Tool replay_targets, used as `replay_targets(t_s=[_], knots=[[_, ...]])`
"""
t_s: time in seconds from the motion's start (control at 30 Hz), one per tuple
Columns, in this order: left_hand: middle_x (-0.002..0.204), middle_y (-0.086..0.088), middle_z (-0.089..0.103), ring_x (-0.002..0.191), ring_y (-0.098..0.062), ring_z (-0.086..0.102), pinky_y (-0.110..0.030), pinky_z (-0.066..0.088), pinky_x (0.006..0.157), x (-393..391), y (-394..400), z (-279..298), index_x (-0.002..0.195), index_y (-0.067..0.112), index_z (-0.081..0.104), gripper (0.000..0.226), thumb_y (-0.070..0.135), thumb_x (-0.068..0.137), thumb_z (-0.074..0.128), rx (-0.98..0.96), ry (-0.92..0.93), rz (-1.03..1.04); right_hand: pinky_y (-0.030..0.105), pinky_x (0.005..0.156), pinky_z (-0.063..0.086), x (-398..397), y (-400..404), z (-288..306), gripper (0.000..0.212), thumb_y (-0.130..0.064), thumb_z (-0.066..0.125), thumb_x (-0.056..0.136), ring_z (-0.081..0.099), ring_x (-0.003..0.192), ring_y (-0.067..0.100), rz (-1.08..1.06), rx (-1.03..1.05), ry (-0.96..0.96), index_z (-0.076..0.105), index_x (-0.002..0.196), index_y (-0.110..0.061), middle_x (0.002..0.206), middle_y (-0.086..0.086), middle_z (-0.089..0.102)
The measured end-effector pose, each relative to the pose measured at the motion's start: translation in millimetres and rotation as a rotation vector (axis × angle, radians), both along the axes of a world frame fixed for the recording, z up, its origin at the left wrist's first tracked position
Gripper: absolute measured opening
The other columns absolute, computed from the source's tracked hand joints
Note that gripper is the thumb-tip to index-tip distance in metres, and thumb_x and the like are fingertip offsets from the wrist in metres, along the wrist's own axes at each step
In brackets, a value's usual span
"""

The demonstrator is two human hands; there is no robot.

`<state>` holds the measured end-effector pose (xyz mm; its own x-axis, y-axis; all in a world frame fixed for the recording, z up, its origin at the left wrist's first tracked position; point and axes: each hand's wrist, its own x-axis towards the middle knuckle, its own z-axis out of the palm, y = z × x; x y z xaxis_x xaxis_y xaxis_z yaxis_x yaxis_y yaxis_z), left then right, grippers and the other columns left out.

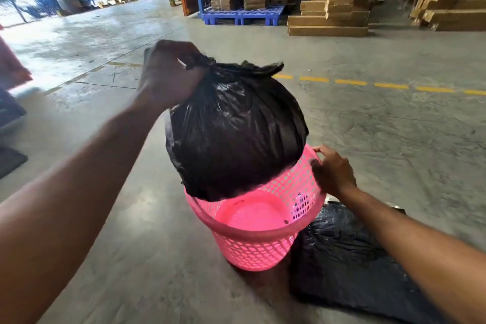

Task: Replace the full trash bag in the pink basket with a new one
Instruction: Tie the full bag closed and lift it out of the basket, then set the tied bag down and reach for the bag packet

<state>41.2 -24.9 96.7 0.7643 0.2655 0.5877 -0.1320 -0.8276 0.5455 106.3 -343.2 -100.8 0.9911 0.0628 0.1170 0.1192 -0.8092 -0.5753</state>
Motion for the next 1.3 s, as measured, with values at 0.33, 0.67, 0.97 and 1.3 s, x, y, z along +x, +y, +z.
replay_targets(t_s=[0.33, 0.67, 0.97, 1.3], knots=[[0.094, 0.006, 0.069, 0.083, -0.006, 0.066, -0.009, 0.05, 0.057, -9.9, 94.5, 66.1, 0.108, 0.024, 0.079, 0.027, 0.03, 0.082, 0.075, -0.142, -0.122, 0.376, 0.038, 0.076, 0.049, 3.2, 0.6, -3.2, 0.03, -0.031, 0.055, 0.092, 0.068, 0.097, 0.038, -0.041, 0.034, 0.068, 0.065, 0.12, -0.028, 0.111, 0.015, 0.075], [0.102, -0.008, 0.079, 0.089, -0.022, 0.072, -0.023, 0.054, 0.082, -18.7, 165.6, -104.0, 0.097, 0.021, 0.08, 0.018, 0.027, 0.08, 0.077, -0.294, 0.219, 0.583, 0.04, 0.075, 0.052, 4.1, 4.1, -4.2, 0.03, -0.033, 0.056, 0.093, 0.068, 0.091, 0.041, -0.061, 0.025, 0.045, 0.065, 0.12, -0.025, 0.1, 0.018, 0.074], [0.118, -0.014, 0.073, 0.097, -0.027, 0.062, -0.032, 0.051, 0.093, -36.8, 169.7, -232.8, 0.11, 0.021, 0.075, 0.043, 0.046, 0.076, 0.08, -0.4, 0.7, 0.607, 0.035, 0.072, 0.041, 1.4, 6.1, -2.1, 0.031, -0.029, 0.057, 0.094, 0.066, 0.089, 0.039, -0.055, 0.034, 0.053, 0.065, 0.122, -0.021, 0.102, 0.02, 0.074], [0.126, -0.009, 0.059, 0.098, -0.018, 0.066, -0.019, 0.05, 0.085, 19.3, 49.7, -75.2, 0.116, 0.027, 0.065, 0.039, 0.043, 0.081, 0.07, -0.047, 0.142, 0.136, 0.031, 0.062, 0.052, 14.0, -20.2, 32.9, 0.037, -0.05, 0.053, 0.092, 0.072, 0.064, 0.028, -0.075, 0.208, 0.194, 0.069, 0.105, -0.019, 0.078, 0.007, 0.073]])
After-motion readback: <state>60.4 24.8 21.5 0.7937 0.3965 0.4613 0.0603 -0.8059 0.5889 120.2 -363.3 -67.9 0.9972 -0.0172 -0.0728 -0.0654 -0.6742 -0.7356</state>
